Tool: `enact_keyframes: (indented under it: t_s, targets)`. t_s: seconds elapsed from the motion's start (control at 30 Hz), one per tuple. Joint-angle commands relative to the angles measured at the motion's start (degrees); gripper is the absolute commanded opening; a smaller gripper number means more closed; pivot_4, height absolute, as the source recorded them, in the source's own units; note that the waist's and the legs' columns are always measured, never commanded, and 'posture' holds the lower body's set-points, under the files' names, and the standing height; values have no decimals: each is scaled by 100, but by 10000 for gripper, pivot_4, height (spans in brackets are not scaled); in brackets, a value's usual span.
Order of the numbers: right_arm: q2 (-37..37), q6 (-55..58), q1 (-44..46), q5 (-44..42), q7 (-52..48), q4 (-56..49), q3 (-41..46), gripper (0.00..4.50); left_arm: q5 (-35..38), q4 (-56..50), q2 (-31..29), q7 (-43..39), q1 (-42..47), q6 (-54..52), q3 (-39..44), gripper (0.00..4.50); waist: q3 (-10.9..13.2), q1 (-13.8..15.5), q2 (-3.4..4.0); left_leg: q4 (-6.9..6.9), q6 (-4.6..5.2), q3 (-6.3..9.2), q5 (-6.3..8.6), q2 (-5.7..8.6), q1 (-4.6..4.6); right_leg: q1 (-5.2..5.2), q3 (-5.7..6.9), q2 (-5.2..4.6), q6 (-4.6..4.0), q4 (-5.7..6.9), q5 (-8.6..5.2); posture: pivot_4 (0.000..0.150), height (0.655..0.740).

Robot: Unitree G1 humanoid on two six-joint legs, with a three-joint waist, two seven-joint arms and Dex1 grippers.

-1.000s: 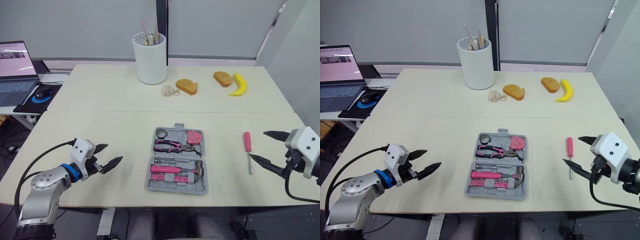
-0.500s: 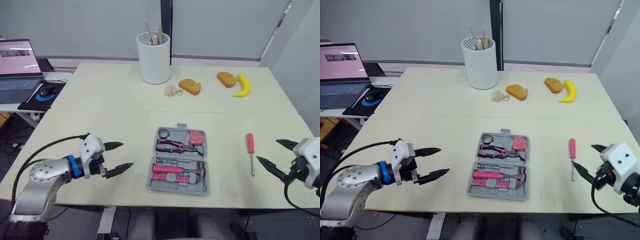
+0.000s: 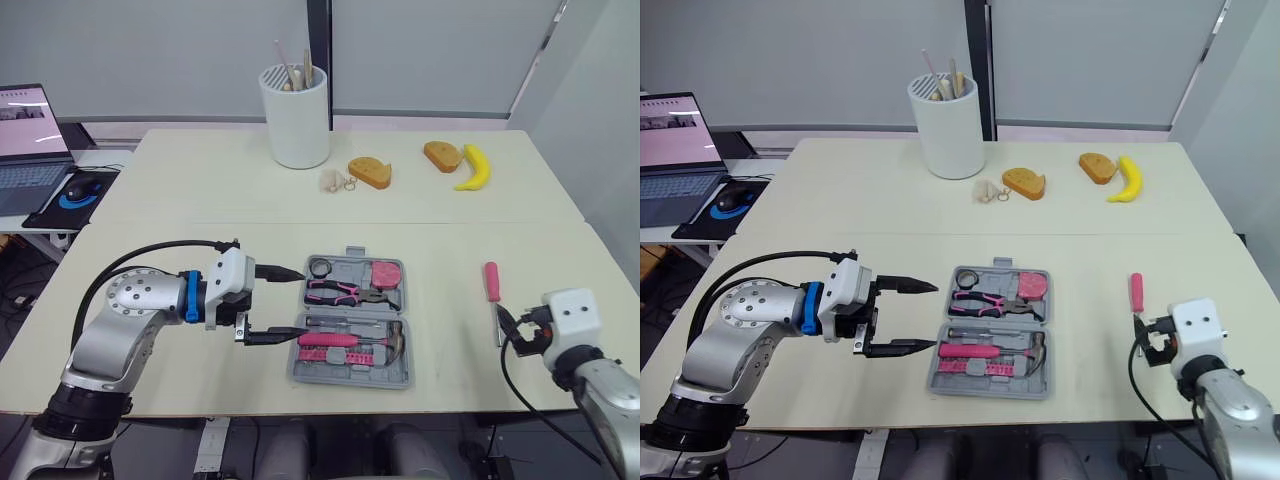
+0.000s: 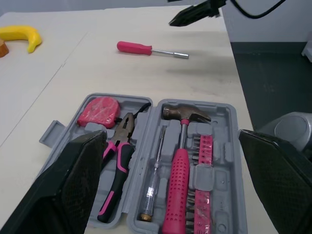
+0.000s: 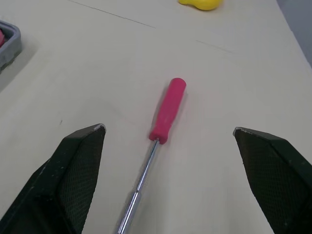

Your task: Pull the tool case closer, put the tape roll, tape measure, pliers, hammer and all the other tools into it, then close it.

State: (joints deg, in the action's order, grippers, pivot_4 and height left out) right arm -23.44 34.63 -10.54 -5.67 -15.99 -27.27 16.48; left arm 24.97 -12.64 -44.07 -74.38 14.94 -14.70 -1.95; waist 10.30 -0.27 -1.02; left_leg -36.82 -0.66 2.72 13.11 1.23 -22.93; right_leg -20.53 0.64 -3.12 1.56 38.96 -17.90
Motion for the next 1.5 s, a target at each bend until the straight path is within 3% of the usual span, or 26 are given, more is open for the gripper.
enact_keyframes:
  t_s: [0.03, 0.23, 0.43, 0.53, 0.7, 0.9, 0.93, 1.13, 1.37, 1.5]
  targets:
    - [128, -118, 382, 217, 311, 584, -209, 45000, 100, -116, 25, -89, 114, 46, -68, 44754, 1, -1, 0, 1, 0, -1, 0, 1, -1, 0, 0, 0, 0, 0, 0, 1500, 7400]
    - [704, -662, 1316, 297, 921, 2106, -293, 45000, 54, -189, 187, 53, 190, -40, -241, 44754, 3, -10, 4, 3, 0, -1, 0, 3, 1, 0, -1, 1, 0, 3, 0, 1500, 7400]
    - [1035, -825, 1836, 192, 1333, 2937, -171, 45000, 16, -261, 302, 201, 299, -86, -404, 44754, 5, -26, 7, 6, 0, 1, 0, 3, 1, -2, 0, 4, 0, 6, 1, 1500, 7400]
    - [1209, -881, 2012, 133, 1575, 3139, -70, 38551, 70, -284, 356, 265, 428, -200, -444, 45000, 5, -33, 8, 6, 0, 1, -1, 3, 2, -2, 0, 5, 0, 10, 1, 1500, 7400]
    - [1381, -927, 2073, 38, 1833, 3160, 74, 22277, 224, -332, 393, 314, 575, -424, -402, 45000, 6, -55, 9, 4, 0, 1, -1, 3, 3, -1, -1, 6, 1, 11, 2, 1500, 7400]
    - [1498, -924, 2069, -117, 2069, 3141, 279, 8742, 191, -316, 359, 297, 622, -414, -424, 45000, 6, -81, 10, 6, 1, 2, -1, 3, 3, -2, -1, 6, 1, 10, 2, 1500, 7400]
    - [1493, -923, 2045, -117, 2053, 3112, 269, 7090, 191, -317, 352, 294, 625, -418, -423, 45000, 6, -84, 10, 6, 0, 1, -1, 3, 3, -2, -1, 6, 1, 11, 2, 1500, 7400]
    - [1366, -943, 1880, -59, 1819, 2854, 98, 6933, 166, -292, 300, 282, 605, -398, -366, 45000, 6, -102, 10, 6, 1, 2, -1, 4, 3, -2, -1, 6, 1, 11, 2, 1500, 7400]
    - [142, -714, 1298, 239, 370, 1485, -1017, 6933, 55, -149, 8, 154, 447, -60, -160, 45000, 18, -126, 28, 7, 1, -1, -1, 5, 0, -6, -4, 6, 2, 8, 1, 1500, 7400]
    - [-1871, 21, 1098, -96, -1801, -405, -1901, 6933, -334, 245, -625, -385, -28, 746, -11, 45000, 27, -160, 44, 14, 1, -1, 0, 0, 2, -10, -4, 7, 1, 6, 0, 1500, 7400]
